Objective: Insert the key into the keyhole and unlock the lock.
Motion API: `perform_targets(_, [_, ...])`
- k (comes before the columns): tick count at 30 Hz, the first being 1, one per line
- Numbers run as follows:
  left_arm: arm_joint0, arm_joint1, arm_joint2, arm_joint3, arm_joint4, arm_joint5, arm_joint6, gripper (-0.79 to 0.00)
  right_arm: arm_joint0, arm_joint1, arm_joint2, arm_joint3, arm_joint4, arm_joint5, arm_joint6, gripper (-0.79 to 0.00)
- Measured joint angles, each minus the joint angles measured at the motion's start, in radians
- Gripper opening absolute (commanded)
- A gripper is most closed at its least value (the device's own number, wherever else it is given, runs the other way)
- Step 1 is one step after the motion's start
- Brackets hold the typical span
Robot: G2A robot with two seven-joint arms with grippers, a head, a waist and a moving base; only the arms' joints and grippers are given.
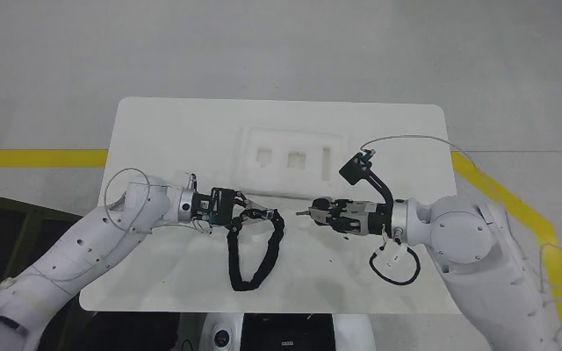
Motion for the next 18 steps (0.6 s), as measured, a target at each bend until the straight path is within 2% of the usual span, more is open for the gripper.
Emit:
perform_targets(8, [-0.022,-0.050,0.029,0.064,-0.014,0.023,-0.010,-0.785,0.042,-0.013,-0.096,0.010,-0.039,0.049,-0.071,-0.785])
perform_targets(18, [-0.023,-0.081,0.022,0.115,-0.017,0.048,0.001,-0.785,0.062,-0.027,-0.180,0.017,-0.123,0.125,-0.152,-0.785])
